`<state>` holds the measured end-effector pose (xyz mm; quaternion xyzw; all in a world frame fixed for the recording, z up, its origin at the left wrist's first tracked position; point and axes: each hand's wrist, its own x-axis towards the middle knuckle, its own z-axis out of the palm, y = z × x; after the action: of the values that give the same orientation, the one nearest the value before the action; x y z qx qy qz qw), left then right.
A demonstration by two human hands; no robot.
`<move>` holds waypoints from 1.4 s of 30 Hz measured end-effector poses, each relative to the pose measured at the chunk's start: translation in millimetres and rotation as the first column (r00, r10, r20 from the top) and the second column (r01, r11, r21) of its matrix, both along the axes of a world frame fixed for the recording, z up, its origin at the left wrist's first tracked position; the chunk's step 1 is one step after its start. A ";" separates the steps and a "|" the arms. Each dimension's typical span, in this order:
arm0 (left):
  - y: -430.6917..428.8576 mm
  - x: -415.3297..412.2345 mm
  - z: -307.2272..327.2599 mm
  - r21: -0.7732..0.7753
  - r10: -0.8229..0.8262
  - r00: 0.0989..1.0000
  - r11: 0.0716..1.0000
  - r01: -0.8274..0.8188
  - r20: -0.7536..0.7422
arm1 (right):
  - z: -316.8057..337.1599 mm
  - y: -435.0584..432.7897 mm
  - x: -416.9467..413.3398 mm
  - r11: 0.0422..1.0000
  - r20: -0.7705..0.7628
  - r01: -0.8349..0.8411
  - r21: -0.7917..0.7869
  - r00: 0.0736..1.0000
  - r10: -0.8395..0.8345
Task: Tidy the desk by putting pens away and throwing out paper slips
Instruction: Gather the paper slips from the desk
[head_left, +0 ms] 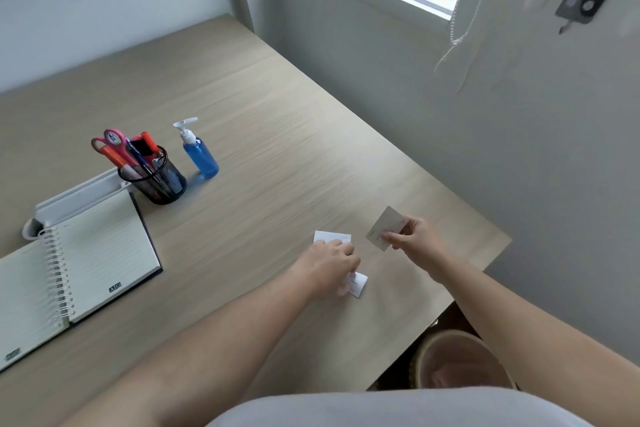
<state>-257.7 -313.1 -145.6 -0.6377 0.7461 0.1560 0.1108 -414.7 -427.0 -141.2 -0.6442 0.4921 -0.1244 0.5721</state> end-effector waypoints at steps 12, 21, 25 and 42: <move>-2.4 10.3 14.8 0.075 -0.292 0.949 0.956 0.285 0.118 | 2.5 -0.9 -1.5 1.000 -0.005 0.009 -0.018 1.000 -0.009; -4.1 8.3 20.0 0.068 -0.346 0.935 0.938 0.341 0.078 | 3.3 5.2 -7.3 0.999 -0.010 -0.005 -0.034 1.000 0.005; -1.5 9.9 19.7 0.111 -0.354 0.935 0.930 0.351 0.012 | 5.1 6.1 -6.4 0.999 -0.002 0.004 -0.038 1.000 -0.004; 2.1 21.2 8.3 0.140 0.121 0.983 0.985 -0.102 -0.137 | 7.2 6.9 -0.2 1.000 0.028 -0.015 0.003 1.000 0.015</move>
<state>-236.5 -311.0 -137.3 -0.6568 0.7031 0.2573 0.0894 -415.0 -420.1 -134.0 -0.6451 0.4795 -0.1282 0.5809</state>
